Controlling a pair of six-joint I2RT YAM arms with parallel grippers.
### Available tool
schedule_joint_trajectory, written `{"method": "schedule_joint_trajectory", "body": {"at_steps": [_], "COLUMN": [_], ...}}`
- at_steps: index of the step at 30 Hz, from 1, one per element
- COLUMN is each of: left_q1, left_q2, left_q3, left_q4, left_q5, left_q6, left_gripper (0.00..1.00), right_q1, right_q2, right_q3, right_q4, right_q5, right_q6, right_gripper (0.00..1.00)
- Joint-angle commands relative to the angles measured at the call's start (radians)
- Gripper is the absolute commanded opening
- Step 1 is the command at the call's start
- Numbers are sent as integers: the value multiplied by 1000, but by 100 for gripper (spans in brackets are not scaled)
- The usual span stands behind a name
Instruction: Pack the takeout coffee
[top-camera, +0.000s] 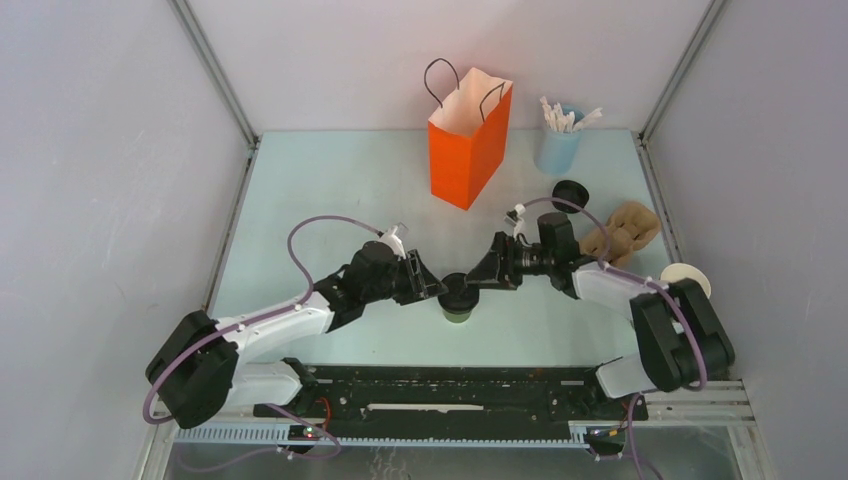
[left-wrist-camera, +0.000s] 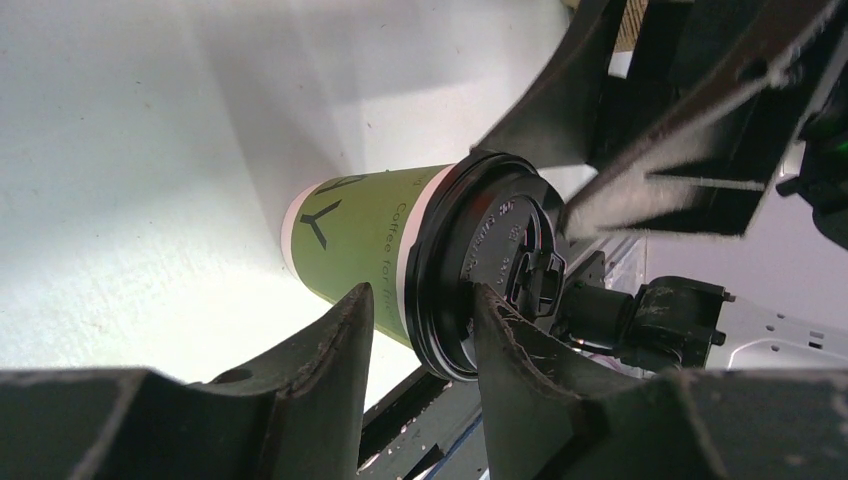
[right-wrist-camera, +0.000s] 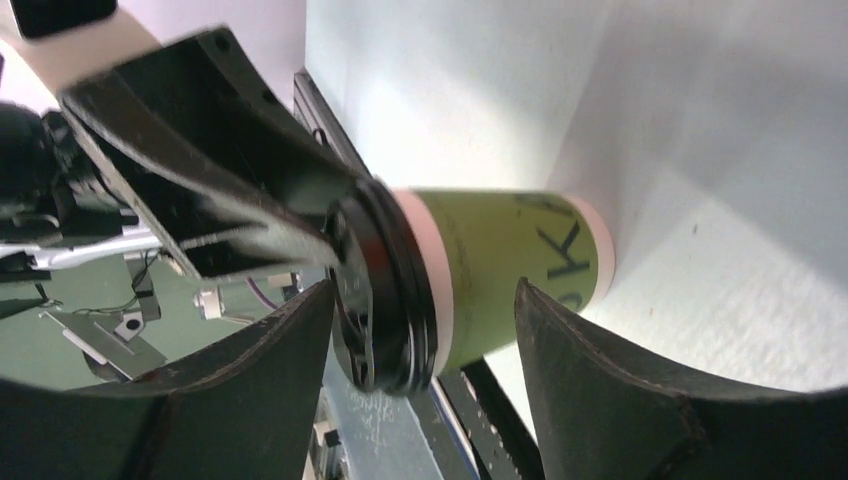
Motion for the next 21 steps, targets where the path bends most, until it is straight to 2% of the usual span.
{"method": "schedule_joint_trajectory", "body": {"at_steps": [1, 5, 9, 12, 15, 19, 21], "left_q1": [-3, -3, -3, -3, -4, -4, -4], "left_q2": [23, 33, 24, 22, 13, -1, -8], "left_q3": [17, 7, -23, -26, -20, -18, -21], "left_q4": [-100, -99, -83, -83, -84, -92, -93], "left_q5": [-26, -35, -42, -39, -38, -44, -48], "left_q6": [57, 61, 57, 57, 57, 58, 57], "left_gripper": [46, 46, 46, 46, 46, 46, 46], "right_q1": [6, -8, -42, -38, -17, 11, 31], "right_q2": [108, 205, 285, 256, 128, -46, -87], "right_q3": [79, 52, -38, -44, -9, -2, -29], "right_q4": [66, 90, 260, 280, 196, -9, -46], "right_q5": [-30, -21, -75, -80, -78, -9, -12], "right_q6": [33, 5, 86, 117, 115, 42, 29], "right_gripper": [73, 65, 63, 64, 74, 98, 100]}}
